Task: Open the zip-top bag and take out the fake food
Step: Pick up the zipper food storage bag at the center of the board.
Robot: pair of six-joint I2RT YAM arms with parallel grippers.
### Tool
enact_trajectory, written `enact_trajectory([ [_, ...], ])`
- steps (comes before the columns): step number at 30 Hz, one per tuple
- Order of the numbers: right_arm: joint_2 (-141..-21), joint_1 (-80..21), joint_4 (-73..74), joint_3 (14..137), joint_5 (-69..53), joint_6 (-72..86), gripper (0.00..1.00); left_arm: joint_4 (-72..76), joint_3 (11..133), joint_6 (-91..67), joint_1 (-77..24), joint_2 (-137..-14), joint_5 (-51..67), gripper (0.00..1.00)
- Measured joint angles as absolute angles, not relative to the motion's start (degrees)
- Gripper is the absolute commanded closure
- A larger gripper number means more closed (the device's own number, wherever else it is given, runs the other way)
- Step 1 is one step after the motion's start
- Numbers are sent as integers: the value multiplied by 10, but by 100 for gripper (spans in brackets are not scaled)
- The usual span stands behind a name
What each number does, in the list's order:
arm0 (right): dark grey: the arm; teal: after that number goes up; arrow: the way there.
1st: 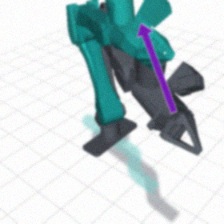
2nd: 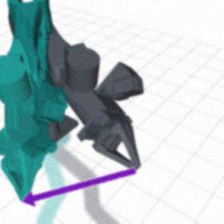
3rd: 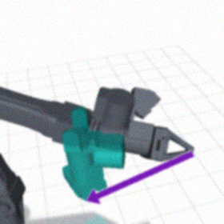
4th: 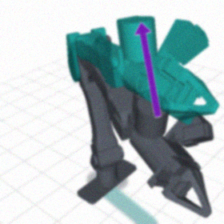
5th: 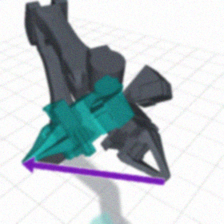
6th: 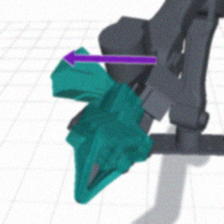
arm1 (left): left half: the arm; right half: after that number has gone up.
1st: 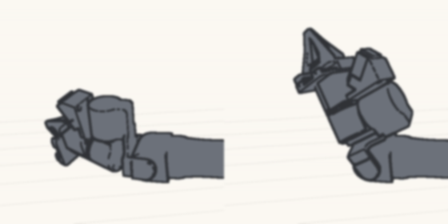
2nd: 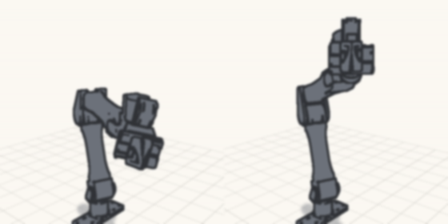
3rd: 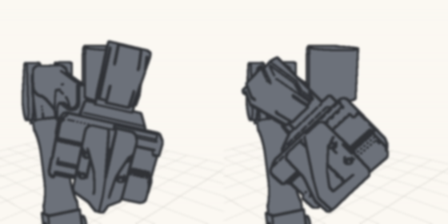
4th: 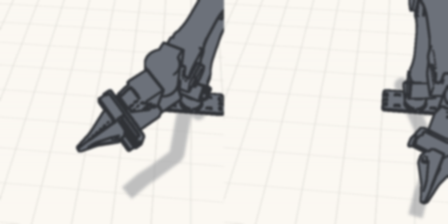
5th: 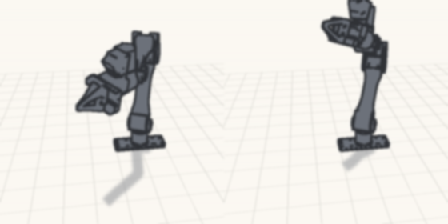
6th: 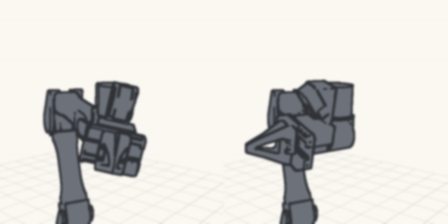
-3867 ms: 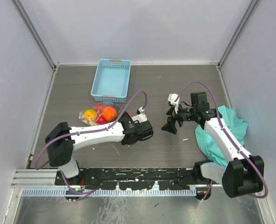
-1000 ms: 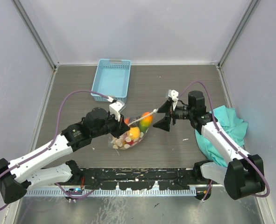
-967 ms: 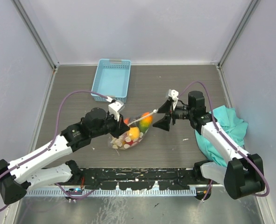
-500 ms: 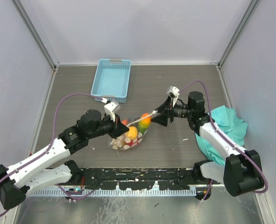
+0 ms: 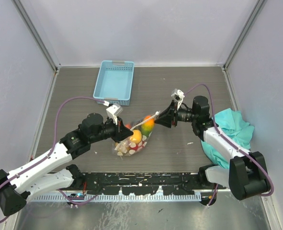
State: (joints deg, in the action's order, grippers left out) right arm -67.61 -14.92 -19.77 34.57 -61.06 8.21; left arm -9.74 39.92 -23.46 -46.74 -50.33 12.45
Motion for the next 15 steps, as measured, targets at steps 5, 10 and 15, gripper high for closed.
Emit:
enact_trajectory([
  [5,-676,-149,-224,340,-620,107,60,-93,398,-239,-467,-503,133,100],
  [10,-676,-149,-244,339,-628,127,73,-85,396,-248,-467,-503,140,100],
  [15,-676,-149,-264,338,-638,145,89,-82,395,-252,-467,-503,148,100],
])
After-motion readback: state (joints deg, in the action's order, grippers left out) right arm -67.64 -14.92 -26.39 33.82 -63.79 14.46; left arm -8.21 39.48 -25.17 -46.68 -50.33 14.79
